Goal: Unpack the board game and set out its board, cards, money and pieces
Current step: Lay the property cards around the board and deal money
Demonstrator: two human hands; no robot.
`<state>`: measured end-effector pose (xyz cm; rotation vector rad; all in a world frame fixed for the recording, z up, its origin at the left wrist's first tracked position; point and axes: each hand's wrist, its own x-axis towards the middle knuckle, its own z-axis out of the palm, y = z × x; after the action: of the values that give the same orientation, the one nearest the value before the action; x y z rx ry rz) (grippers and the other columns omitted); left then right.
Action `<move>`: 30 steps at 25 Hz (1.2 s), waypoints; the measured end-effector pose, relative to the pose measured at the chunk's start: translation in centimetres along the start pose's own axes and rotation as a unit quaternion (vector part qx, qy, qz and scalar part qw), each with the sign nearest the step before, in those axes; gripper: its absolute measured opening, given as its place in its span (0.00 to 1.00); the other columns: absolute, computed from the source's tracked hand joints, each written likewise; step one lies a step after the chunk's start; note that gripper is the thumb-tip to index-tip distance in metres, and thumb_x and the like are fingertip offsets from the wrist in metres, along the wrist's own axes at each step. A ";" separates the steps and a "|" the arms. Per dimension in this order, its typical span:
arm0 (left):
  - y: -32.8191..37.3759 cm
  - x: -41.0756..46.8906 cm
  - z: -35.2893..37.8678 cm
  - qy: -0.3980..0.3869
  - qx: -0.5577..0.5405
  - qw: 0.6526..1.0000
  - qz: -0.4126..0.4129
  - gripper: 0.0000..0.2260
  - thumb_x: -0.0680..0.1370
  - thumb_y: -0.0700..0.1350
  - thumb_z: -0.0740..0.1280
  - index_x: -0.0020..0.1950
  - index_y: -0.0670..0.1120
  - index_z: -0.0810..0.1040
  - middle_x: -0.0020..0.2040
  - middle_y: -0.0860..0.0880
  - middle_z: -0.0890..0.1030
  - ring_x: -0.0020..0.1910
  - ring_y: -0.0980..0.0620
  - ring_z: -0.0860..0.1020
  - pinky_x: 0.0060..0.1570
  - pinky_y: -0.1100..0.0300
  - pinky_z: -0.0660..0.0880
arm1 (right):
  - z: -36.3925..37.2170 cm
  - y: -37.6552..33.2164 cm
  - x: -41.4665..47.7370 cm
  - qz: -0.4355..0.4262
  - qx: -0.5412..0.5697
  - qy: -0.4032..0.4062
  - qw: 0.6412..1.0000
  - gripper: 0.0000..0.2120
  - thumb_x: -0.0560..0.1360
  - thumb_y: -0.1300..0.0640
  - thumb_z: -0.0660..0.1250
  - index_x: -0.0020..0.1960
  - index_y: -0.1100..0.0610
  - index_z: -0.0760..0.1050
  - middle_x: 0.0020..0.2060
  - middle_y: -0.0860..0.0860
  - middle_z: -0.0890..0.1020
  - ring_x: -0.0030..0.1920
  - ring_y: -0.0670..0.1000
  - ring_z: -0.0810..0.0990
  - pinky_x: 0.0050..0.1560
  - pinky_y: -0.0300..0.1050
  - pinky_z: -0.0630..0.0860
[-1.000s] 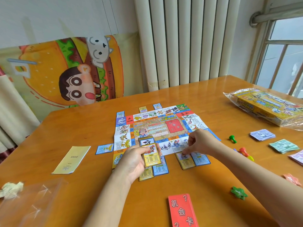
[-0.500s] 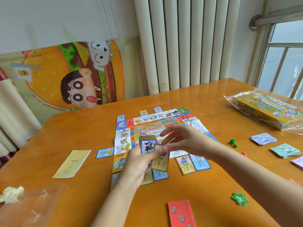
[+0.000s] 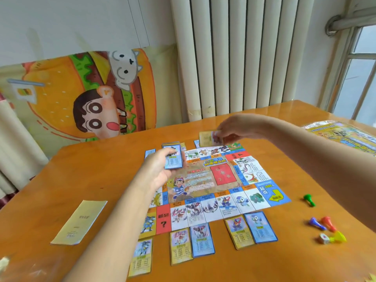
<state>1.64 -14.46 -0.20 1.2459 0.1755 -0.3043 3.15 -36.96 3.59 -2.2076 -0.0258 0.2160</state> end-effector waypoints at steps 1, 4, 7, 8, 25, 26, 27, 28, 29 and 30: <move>0.2 1.1 0.2 -0.002 -0.021 1.000 -0.007 0.06 0.81 0.35 0.55 0.54 0.36 0.70 0.39 0.40 0.78 0.32 0.47 0.78 0.25 0.59 0.78 | -0.6 0.4 1.7 0.021 0.042 0.042 0.998 0.03 0.77 0.65 0.65 0.49 0.62 0.77 0.49 0.60 0.82 0.45 0.52 0.81 0.52 0.44 0.79; 0.4 4.5 -0.1 -0.005 -0.006 1.000 -0.007 0.10 0.81 0.36 0.55 0.61 0.36 0.69 0.43 0.39 0.80 0.37 0.46 0.80 0.32 0.54 0.80 | -1.8 1.4 6.4 0.071 0.173 0.107 0.976 0.04 0.74 0.73 0.64 0.47 0.66 0.73 0.49 0.62 0.79 0.43 0.54 0.80 0.55 0.49 0.77; 0.2 7.9 -0.7 0.022 0.041 0.999 -0.010 0.13 0.81 0.36 0.57 0.65 0.36 0.69 0.52 0.37 0.80 0.46 0.43 0.80 0.40 0.50 0.78 | -1.8 3.1 11.6 0.105 0.202 0.175 0.958 0.10 0.76 0.70 0.64 0.58 0.69 0.73 0.50 0.61 0.78 0.47 0.56 0.80 0.53 0.49 0.79; 0.1 8.7 -0.9 0.029 0.050 0.998 -0.014 0.13 0.81 0.36 0.58 0.65 0.36 0.69 0.52 0.38 0.80 0.46 0.43 0.80 0.42 0.49 0.77 | -1.7 3.8 13.4 0.115 0.188 0.201 0.954 0.12 0.76 0.67 0.65 0.59 0.68 0.74 0.50 0.60 0.79 0.45 0.55 0.80 0.47 0.44 0.81; -1.4 11.8 -2.3 0.019 0.045 0.998 -0.037 0.06 0.81 0.35 0.57 0.56 0.39 0.70 0.46 0.39 0.80 0.45 0.44 0.80 0.48 0.49 0.76 | 2.4 9.0 20.5 0.206 -0.115 0.190 0.953 0.20 0.70 0.49 0.74 0.32 0.56 0.67 0.27 0.49 0.73 0.27 0.47 0.70 0.26 0.38 0.65; -1.4 11.8 -2.3 0.019 0.044 0.998 -0.037 0.06 0.81 0.35 0.57 0.56 0.39 0.70 0.44 0.39 0.80 0.43 0.45 0.80 0.48 0.49 0.76 | 2.4 8.8 20.4 0.207 -0.119 0.182 0.954 0.20 0.70 0.48 0.74 0.32 0.56 0.67 0.27 0.49 0.73 0.27 0.47 0.70 0.27 0.38 0.65; -1.4 11.7 -2.2 0.019 0.043 0.998 -0.037 0.06 0.81 0.35 0.57 0.56 0.39 0.69 0.43 0.39 0.80 0.43 0.45 0.80 0.49 0.49 0.75 | 2.3 8.8 20.4 0.207 -0.122 0.178 0.954 0.19 0.70 0.48 0.74 0.32 0.57 0.67 0.28 0.49 0.72 0.28 0.47 0.70 0.27 0.38 0.66; -1.5 11.7 -2.2 0.018 0.042 0.998 -0.037 0.06 0.81 0.35 0.57 0.57 0.39 0.69 0.43 0.39 0.80 0.43 0.44 0.80 0.50 0.48 0.75 | 2.3 8.8 20.4 0.208 -0.126 0.174 0.954 0.19 0.70 0.49 0.74 0.33 0.57 0.68 0.29 0.50 0.73 0.29 0.47 0.70 0.28 0.38 0.66; -1.5 11.7 -2.2 0.018 0.041 0.998 -0.038 0.06 0.81 0.35 0.57 0.57 0.39 0.69 0.44 0.39 0.80 0.45 0.43 0.80 0.52 0.47 0.75 | 2.3 8.8 20.3 0.206 -0.131 0.170 0.955 0.18 0.70 0.49 0.74 0.35 0.58 0.69 0.30 0.50 0.73 0.31 0.48 0.71 0.29 0.38 0.68; -1.6 11.7 -2.3 0.019 0.040 0.998 -0.038 0.06 0.81 0.35 0.57 0.57 0.39 0.69 0.44 0.39 0.80 0.48 0.42 0.80 0.54 0.47 0.74 | 2.3 8.8 20.4 0.205 -0.137 0.164 0.955 0.16 0.70 0.50 0.75 0.37 0.59 0.71 0.31 0.51 0.73 0.33 0.49 0.73 0.32 0.39 0.71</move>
<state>12.31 -14.29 -5.79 1.3264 0.2461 -0.3572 22.31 -38.48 -7.75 -2.4811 0.6248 0.0707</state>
